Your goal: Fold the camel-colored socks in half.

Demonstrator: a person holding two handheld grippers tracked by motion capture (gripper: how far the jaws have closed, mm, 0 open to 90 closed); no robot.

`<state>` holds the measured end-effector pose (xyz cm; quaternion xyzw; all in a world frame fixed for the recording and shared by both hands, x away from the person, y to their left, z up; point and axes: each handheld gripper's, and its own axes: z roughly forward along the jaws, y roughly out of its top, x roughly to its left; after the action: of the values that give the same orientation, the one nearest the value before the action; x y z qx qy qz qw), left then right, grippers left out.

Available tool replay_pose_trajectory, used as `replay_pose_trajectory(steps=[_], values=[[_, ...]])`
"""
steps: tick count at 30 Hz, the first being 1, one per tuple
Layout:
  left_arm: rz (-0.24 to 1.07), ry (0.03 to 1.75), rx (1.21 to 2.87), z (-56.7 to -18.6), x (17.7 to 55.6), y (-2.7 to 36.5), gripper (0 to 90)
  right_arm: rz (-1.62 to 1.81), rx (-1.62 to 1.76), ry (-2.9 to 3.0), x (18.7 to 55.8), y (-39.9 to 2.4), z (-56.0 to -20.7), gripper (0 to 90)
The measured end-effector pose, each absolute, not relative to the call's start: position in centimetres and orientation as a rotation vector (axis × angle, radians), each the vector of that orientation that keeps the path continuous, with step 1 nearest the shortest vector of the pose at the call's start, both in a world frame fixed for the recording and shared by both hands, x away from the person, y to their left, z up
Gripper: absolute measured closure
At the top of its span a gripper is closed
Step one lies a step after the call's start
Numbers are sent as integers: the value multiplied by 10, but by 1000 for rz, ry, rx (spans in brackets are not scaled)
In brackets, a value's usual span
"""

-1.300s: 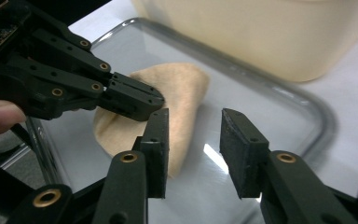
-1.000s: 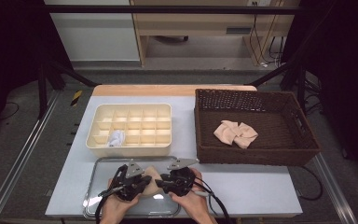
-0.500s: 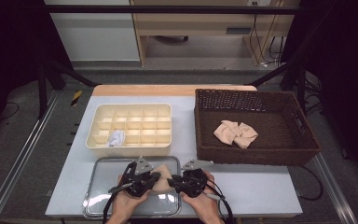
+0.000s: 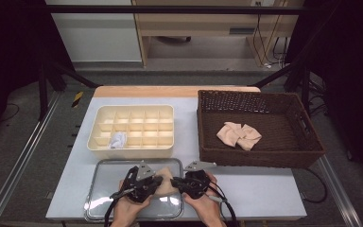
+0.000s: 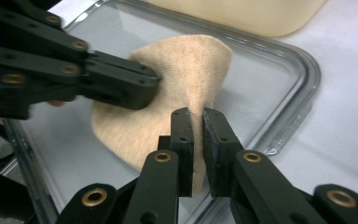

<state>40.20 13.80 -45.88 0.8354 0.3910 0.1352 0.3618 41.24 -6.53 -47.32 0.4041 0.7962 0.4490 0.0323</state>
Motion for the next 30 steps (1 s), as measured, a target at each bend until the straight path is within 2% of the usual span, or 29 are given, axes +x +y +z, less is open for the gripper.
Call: replay_pose_trajectory(steps=[8,21,27,30], values=[[326,1043,2140,-460,406,137,898,1476,1099,2448,407,-58,-459,842],[292,1061,2113,-460,408,141,899,1452,1043,2480,405,-51,-456,842],[216,1067,2047,-449,405,154,899,1446,1069,2480,407,-53,-456,840],[286,1040,2047,-438,395,168,899,1437,1075,2482,406,-52,-456,840]])
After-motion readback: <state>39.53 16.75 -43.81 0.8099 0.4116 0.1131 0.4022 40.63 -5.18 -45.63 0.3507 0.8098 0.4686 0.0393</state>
